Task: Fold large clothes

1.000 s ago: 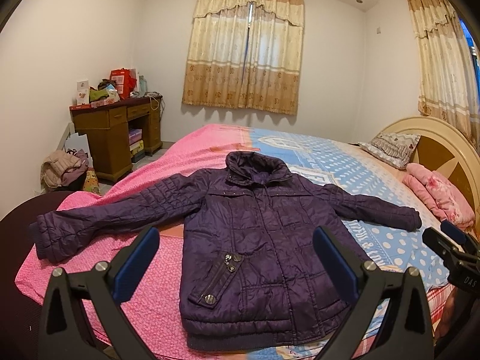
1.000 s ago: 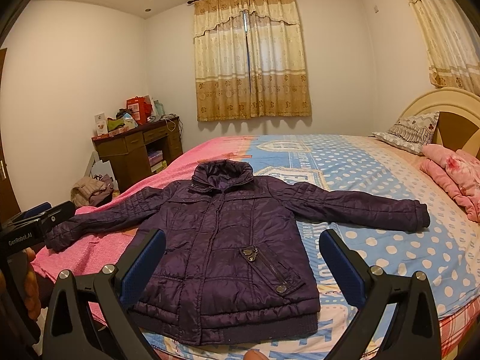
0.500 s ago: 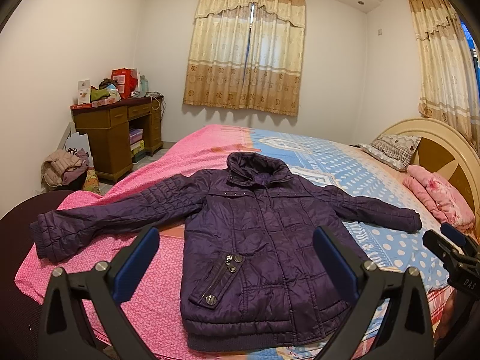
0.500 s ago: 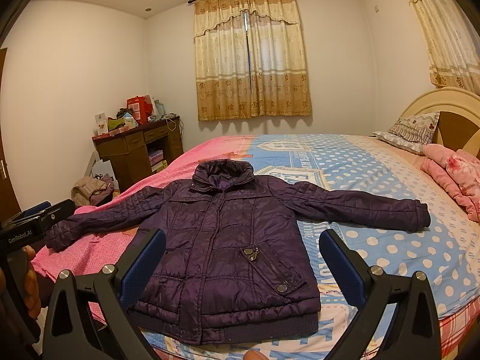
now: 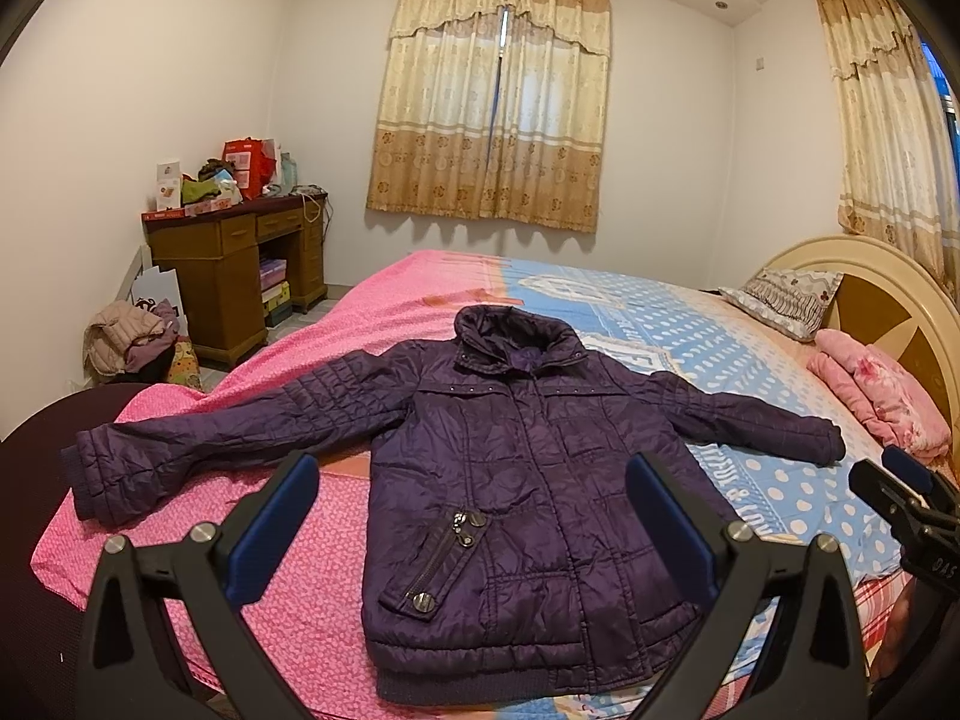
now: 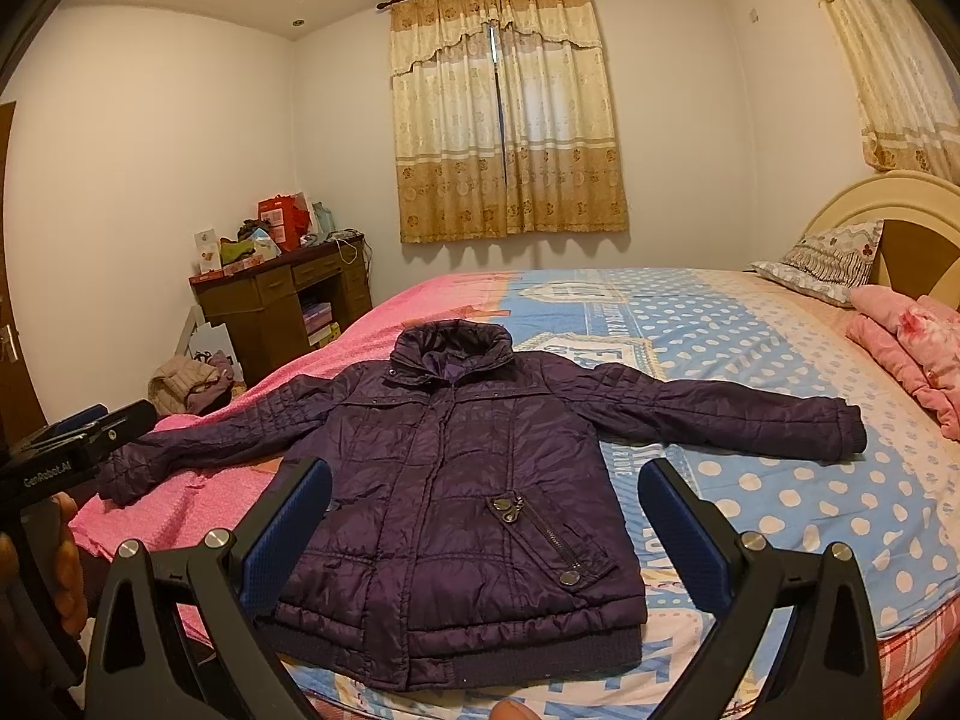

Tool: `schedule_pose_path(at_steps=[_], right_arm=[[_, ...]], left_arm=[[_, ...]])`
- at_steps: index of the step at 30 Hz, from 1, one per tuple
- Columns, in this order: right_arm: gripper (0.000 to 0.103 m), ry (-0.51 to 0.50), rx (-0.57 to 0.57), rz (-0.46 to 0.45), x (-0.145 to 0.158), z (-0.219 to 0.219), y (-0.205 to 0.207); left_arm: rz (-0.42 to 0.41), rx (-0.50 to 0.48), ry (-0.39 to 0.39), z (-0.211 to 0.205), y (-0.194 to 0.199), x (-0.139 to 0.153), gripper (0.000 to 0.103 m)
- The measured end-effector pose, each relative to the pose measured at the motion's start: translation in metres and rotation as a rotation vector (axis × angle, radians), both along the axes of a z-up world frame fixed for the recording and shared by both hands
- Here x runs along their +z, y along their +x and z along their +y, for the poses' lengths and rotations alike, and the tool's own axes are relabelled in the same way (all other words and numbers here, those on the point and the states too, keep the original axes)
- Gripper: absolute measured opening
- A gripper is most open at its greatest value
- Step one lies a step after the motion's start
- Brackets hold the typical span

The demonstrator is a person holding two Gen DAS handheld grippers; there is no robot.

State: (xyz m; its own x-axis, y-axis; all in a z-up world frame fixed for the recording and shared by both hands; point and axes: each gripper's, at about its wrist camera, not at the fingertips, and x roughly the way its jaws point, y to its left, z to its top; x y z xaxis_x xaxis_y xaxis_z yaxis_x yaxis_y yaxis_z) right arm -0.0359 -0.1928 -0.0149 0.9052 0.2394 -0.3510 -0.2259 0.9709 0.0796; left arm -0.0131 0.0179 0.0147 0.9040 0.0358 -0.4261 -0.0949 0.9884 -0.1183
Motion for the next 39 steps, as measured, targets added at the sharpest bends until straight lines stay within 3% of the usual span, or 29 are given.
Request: schedule_pose_path(at_steps=[11, 18, 23, 30, 36, 39], right_arm=[[0.102, 0.011, 0.027, 0.037, -0.011, -0.008, 0.013], [0.102, 0.058, -0.021, 0.137, -0.040, -0.051, 0.057], [0.102, 0.107, -0.139, 0.245, -0.063, -0.122, 0.115], [0.102, 0.325, -0.374, 0.334, -0.088, -0.270, 0.187], [0.102, 0.483, -0.572, 0.385, -0.115, -0.380, 0.219], [0.102, 0.555, -0.601, 0.397, -0.123, -0.412, 0.231]], left_arm=[[0.020, -0.004, 0.041, 0.001, 0.009, -0.003, 0.103], [0.033, -0.032, 0.109, -0.012, 0.035, -0.019, 0.103], [0.068, -0.065, 0.124, -0.025, 0.076, -0.034, 0.103], [0.107, -0.082, 0.144, -0.036, 0.126, -0.048, 0.103], [0.150, -0.044, 0.142, -0.030, 0.160, -0.063, 0.103], [0.175, -0.025, 0.148, -0.028, 0.175, -0.070, 0.103]])
